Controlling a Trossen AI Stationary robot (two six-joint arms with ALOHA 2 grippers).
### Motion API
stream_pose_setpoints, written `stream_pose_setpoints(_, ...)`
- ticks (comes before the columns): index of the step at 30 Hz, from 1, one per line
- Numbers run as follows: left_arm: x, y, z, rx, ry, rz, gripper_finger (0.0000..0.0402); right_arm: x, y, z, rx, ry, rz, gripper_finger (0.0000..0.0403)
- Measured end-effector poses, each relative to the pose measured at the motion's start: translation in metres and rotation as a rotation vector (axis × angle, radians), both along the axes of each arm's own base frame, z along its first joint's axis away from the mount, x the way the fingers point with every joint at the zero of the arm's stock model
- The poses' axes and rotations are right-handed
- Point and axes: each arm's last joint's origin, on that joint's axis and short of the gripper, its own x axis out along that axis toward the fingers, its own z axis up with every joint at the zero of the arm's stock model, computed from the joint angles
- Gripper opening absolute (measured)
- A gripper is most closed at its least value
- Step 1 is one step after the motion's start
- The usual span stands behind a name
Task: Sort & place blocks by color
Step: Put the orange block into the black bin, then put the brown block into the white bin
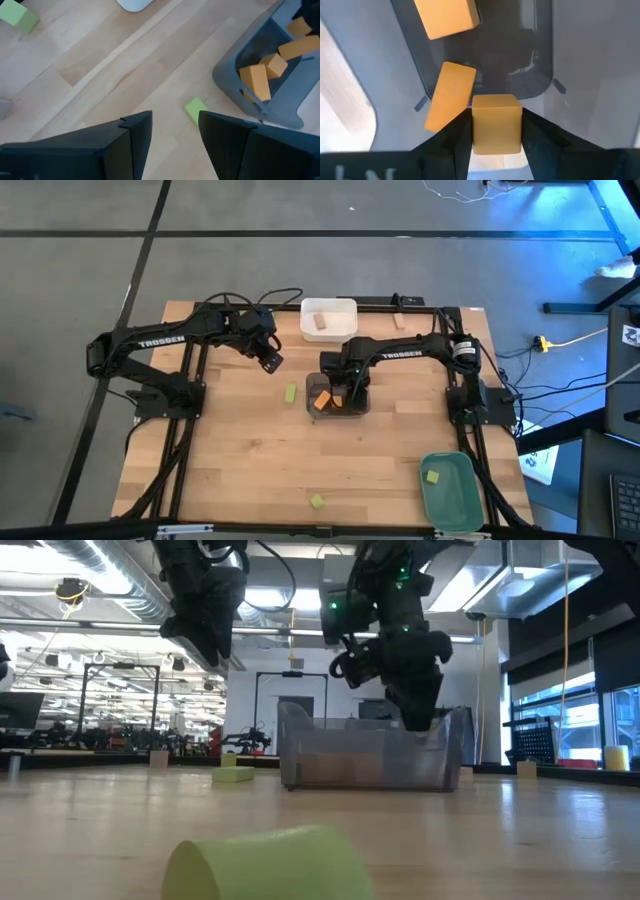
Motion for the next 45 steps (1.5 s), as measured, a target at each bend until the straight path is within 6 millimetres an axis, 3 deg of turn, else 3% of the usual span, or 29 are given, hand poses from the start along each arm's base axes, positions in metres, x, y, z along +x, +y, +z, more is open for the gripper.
stream_pose_setpoints(14, 0.001, -0.004, 0.000, -0.026, -0.013, 0.026, 0.0153, 0.001, 0.000, -0.003, -0.001, -0.016, 0.005, 0.0155)
stream_pose_setpoints(21, 0.001, -0.004, 0.000, -0.026, -0.013, 0.027, 0.0153, 0.003, -0.001, -0.005, -0.007, -0.046, 0.005, 0.0129)
stream_pose_setpoints(30, 0.001, -0.004, 0.000, -0.026, -0.013, 0.027, 0.0153, 0.007, -0.001, -0.005, -0.025, -0.082, 0.037, 0.0228)
stream_pose_setpoints(34, 0.002, -0.005, 0.000, -0.062, -0.027, 0.050, 0.0153, 0.006, -0.001, -0.005, -0.019, -0.071, 0.029, 0.0247)
stream_pose_setpoints(40, 0.005, -0.014, -0.001, -0.139, -0.050, 0.090, 0.0153, 0.008, -0.002, 0.019, -0.060, -0.077, 0.034, 0.0250)
stream_pose_setpoints(45, 0.007, -0.023, -0.001, -0.133, -0.059, 0.173, 0.0153, 0.005, -0.003, 0.066, -0.101, -0.231, 0.040, 0.0251)
